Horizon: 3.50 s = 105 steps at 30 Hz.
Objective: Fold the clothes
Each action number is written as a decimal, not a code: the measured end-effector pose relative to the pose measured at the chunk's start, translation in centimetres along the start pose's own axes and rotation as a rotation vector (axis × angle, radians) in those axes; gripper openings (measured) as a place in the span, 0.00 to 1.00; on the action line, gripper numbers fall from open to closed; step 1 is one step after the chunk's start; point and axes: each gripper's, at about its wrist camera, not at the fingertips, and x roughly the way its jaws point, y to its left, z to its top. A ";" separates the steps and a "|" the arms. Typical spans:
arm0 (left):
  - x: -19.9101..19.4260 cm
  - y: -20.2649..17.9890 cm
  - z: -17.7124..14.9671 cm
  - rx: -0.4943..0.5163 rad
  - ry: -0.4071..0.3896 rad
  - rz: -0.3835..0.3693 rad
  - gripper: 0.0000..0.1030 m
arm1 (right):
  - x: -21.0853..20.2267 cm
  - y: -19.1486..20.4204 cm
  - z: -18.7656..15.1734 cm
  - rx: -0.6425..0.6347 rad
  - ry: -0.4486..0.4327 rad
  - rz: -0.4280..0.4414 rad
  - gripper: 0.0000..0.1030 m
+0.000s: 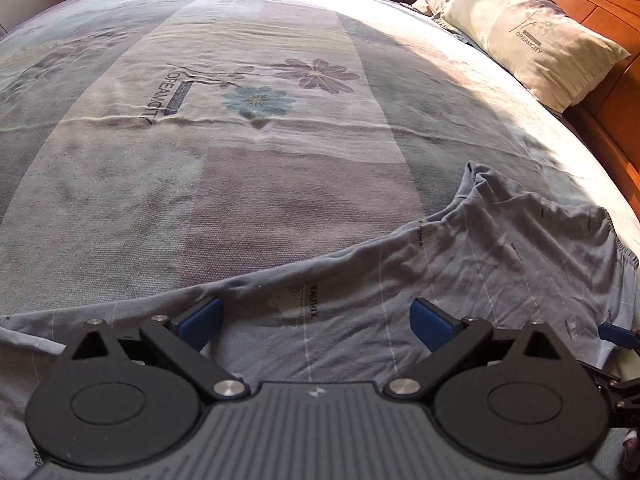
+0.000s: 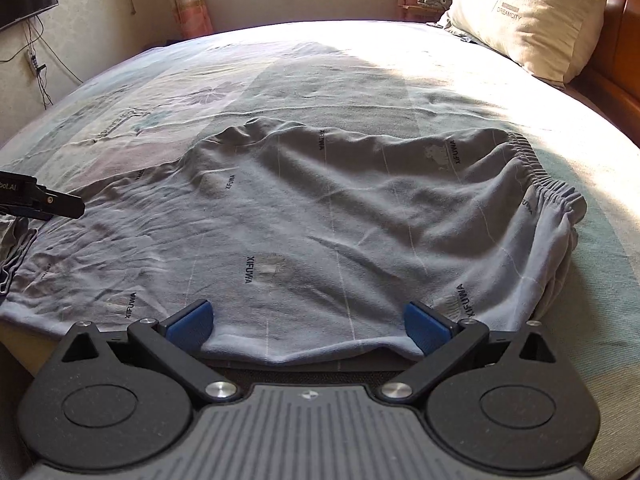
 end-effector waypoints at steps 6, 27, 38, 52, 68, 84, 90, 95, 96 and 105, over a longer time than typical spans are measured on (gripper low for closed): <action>0.5 -0.9 1.5 -0.010 -0.002 0.043 0.97 | -0.1 -0.3 -0.1 0.013 -0.009 0.014 1.00; -1.8 -7.7 -1.4 0.096 0.053 -0.123 0.97 | -1.5 -1.9 3.4 0.086 -0.074 0.153 1.00; -1.2 -5.0 -2.3 0.009 0.087 -0.151 0.99 | 7.2 -4.2 11.6 0.246 -0.058 0.354 1.00; -0.8 -4.6 -2.3 0.019 0.074 -0.180 0.99 | 2.9 -5.8 9.4 0.245 -0.059 0.267 1.00; -1.9 -8.8 -3.6 0.228 0.136 -0.132 0.99 | -1.2 -3.8 1.2 0.267 0.044 0.176 1.00; -1.3 -8.8 -4.2 0.238 0.141 -0.125 0.99 | -4.7 -11.5 3.1 0.469 -0.148 0.256 1.00; -1.2 -8.8 -4.2 0.242 0.135 -0.123 0.99 | -2.4 -12.9 1.3 0.543 -0.095 0.171 1.00; -0.9 -9.1 -4.1 0.255 0.134 -0.104 0.99 | -5.4 -14.2 -0.1 0.579 -0.180 0.230 1.00; -0.9 -9.2 -4.1 0.258 0.135 -0.100 0.99 | -5.7 -14.8 -0.2 0.604 -0.197 0.235 1.00; -0.9 -8.9 -4.0 0.250 0.137 -0.117 0.99 | -2.0 -20.1 -1.1 0.867 -0.150 0.367 1.00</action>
